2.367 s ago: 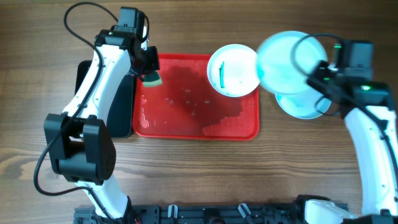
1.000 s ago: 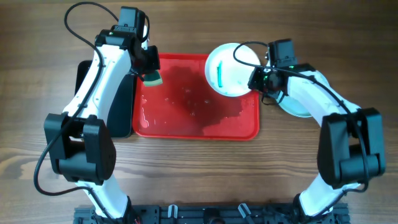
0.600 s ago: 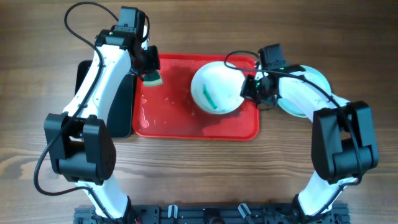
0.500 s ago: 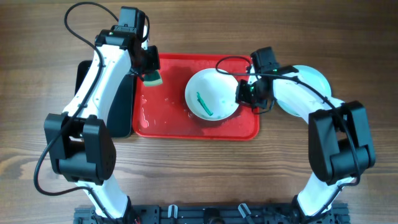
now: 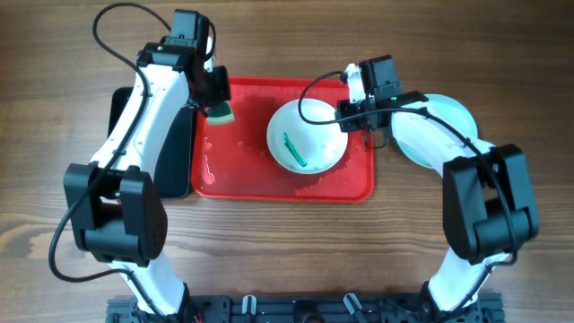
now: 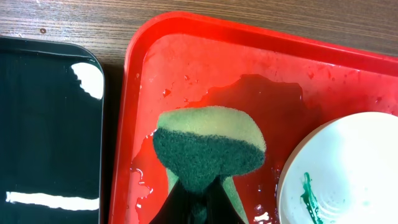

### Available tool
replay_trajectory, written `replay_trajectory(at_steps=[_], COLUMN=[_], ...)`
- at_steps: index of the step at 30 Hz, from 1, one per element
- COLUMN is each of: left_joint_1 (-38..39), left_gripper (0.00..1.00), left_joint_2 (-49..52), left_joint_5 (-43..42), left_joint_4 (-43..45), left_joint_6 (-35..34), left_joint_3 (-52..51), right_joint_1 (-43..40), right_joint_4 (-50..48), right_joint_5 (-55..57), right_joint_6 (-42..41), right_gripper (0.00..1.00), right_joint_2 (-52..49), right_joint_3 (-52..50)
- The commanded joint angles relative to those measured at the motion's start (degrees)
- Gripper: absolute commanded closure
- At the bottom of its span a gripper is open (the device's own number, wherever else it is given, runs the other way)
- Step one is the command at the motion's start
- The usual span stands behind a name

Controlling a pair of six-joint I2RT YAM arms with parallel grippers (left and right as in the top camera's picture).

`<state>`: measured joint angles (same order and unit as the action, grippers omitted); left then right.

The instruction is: Clean dirty plates on tray and stack at the side

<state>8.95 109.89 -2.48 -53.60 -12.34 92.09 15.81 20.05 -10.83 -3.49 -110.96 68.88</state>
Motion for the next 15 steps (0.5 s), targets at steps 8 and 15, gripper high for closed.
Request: replay_trajectory(at_steps=[8, 15], left_joint_1=[0.0, 0.0], left_gripper=[0.96, 0.96], left_joint_2=[0.8, 0.8], left_joint_5=[-3.7, -3.7], left_joint_4=[3.0, 4.5], left_joint_6=[-0.2, -3.3], left_joint_3=[-3.3, -6.6], right_joint_1=[-0.1, 2.3], right_joint_4=[9.0, 15.4], right_joint_5=[-1.1, -13.0], right_joint_6=[-4.1, -27.4], right_gripper=[0.94, 0.96], right_joint_2=[-2.8, -3.5], right_joint_3=[2.4, 4.9])
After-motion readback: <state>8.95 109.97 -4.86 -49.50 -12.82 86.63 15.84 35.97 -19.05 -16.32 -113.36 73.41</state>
